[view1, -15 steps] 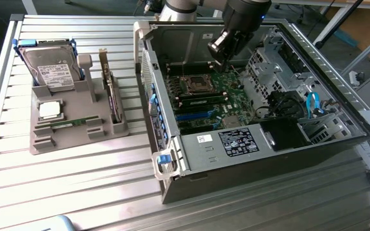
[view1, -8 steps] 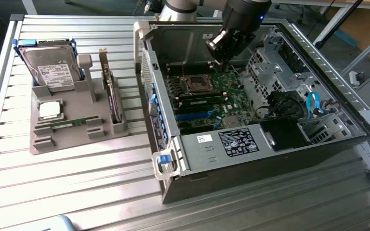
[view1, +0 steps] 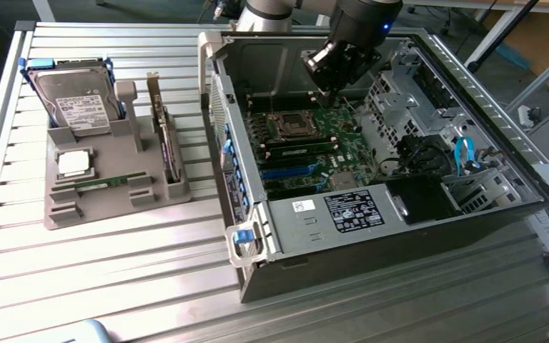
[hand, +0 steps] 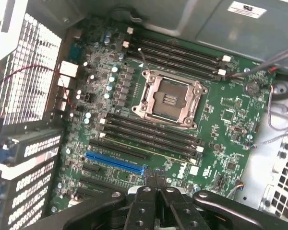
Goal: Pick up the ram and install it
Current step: 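Press down the ram until it locks into place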
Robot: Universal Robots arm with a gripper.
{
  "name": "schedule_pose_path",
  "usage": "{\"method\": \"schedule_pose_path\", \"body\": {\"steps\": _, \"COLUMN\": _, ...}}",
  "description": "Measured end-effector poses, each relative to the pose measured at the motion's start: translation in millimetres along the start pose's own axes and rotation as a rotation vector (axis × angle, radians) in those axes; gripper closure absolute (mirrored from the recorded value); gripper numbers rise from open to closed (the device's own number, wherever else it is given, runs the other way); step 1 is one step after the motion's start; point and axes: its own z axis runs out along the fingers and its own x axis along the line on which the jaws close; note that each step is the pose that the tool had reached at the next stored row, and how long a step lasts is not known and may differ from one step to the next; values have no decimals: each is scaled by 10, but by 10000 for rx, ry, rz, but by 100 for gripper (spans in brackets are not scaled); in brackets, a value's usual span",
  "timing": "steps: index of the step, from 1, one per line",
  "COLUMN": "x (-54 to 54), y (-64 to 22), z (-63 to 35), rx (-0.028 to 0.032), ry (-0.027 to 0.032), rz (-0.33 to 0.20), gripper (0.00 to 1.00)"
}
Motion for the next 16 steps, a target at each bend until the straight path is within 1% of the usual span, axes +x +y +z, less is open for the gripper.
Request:
{"method": "schedule_pose_path", "body": {"steps": 2, "x": 0, "y": 0, "z": 0, "rx": -3, "ry": 3, "rz": 227, "gripper": 89}}
{"method": "schedule_pose_path", "body": {"steps": 10, "x": 0, "y": 0, "z": 0, "rx": -5, "ry": 6, "rz": 339, "gripper": 89}}
{"method": "schedule_pose_path", "body": {"steps": 16, "x": 0, "y": 0, "z": 0, "rx": -13, "ry": 13, "rz": 814, "gripper": 89}}
